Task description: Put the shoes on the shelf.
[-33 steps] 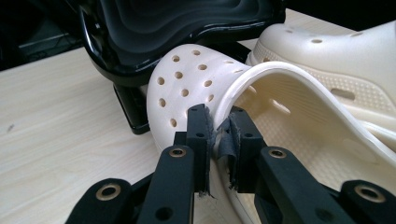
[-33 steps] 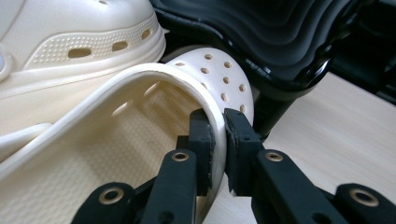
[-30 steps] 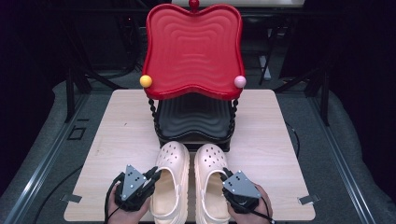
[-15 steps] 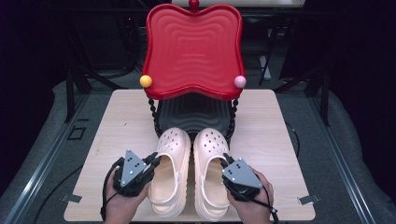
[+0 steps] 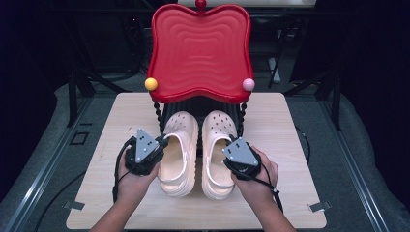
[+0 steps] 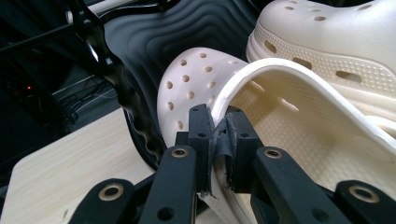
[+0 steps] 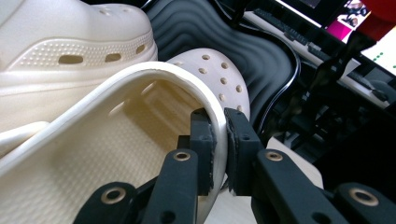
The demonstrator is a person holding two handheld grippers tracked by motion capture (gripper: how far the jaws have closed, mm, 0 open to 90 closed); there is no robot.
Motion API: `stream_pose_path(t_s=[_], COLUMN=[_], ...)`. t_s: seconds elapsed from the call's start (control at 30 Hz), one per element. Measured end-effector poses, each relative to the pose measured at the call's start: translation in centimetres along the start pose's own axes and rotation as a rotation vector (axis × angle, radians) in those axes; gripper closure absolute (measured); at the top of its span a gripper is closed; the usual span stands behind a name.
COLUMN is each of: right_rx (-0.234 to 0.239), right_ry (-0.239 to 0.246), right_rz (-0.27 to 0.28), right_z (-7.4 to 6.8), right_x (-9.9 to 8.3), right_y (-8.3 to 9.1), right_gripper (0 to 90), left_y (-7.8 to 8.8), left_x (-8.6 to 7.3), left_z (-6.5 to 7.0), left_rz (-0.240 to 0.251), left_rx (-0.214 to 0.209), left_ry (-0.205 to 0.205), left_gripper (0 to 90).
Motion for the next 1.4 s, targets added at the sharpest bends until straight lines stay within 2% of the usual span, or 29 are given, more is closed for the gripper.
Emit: stream_pose_path(t_s=[0.03,0.07,0.33,0.63,0.7,0.73,0.8,0.83,0.9,0.93,1.0,1.07,1.17,1.2,1.23,1.27,1.33,1.4], right_rx=[0.000,-0.001,-0.031,-0.051,-0.048,-0.035,-0.028,-0.025,-0.029,-0.022,-0.013,-0.001,0.023,0.033,0.040,0.040,0.066,0.081], right_ry=[0.000,-0.002,0.015,-0.008,-0.009,-0.002,0.023,0.031,0.041,0.032,0.024,0.003,-0.010,-0.017,-0.019,-0.019,-0.042,-0.048], right_rz=[0.000,0.000,-0.009,-0.010,-0.017,-0.038,-0.043,-0.045,-0.040,-0.040,-0.042,-0.041,-0.040,-0.036,-0.037,-0.037,-0.036,-0.034], right_z=[0.0,0.3,0.6,1.4,1.3,1.0,0.7,0.5,0.2,0.2,0.3,0.4,0.5,0.5,0.5,0.5,0.6,0.6], right_x=[0.0,0.4,1.1,1.6,1.5,1.2,0.8,0.6,0.5,0.5,0.6,0.6,0.5,0.5,0.5,0.5,0.5,0.5], right_y=[0.0,-0.7,-3.6,-5.7,-6.1,-6.5,-6.7,-6.7,-6.6,-6.5,-6.5,-6.5,-6.5,-6.5,-6.4,-6.4,-6.1,-6.1], right_gripper=[82.9,82.9,83.0,82.9,82.7,82.5,81.5,81.2,80.9,80.5,78.9,76.3,73.0,71.3,70.5,70.5,67.1,66.2], left_y=[0.0,-0.7,-3.1,-4.9,-5.2,-5.5,-5.7,-5.8,-5.7,-5.8,-5.8,-5.7,-5.7,-5.6,-5.6,-5.6,-5.5,-5.5], left_x=[0.0,0.4,1.3,1.8,1.8,1.7,1.2,1.0,1.0,0.9,0.8,0.7,0.5,0.4,0.4,0.3,-0.1,-0.3], left_z=[0.0,-0.2,-0.8,-1.1,-0.7,0.0,0.4,0.5,0.6,0.7,0.7,0.5,0.4,0.1,0.1,0.0,-0.3,-0.3], left_rz=[0.000,0.000,0.001,0.032,0.035,0.024,0.025,0.039,0.042,0.047,0.047,0.054,0.062,0.048,0.048,0.043,0.030,0.037], left_rx=[0.000,0.005,0.026,0.065,0.061,0.063,0.044,0.050,0.060,0.054,0.052,0.020,-0.001,-0.017,-0.017,-0.024,-0.054,-0.052], left_ry=[0.000,-0.004,-0.017,-0.016,-0.026,-0.060,-0.073,-0.090,-0.091,-0.064,-0.064,-0.047,-0.034,-0.010,-0.010,0.008,0.041,0.038], left_gripper=[82.6,82.6,82.8,83.0,82.5,82.2,81.3,80.7,80.4,80.0,78.9,76.7,72.2,71.1,70.4,70.4,64.1,62.1])
Point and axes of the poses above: each handheld gripper's, and its own axes: y roughly backward along the jaws, x roughly out of its top, z roughly to its right, the point moved 1 cm from there along -y, roughly forward along the jaws, and after that the axes turned 3 degrees about -z, right-handed, at the moved point
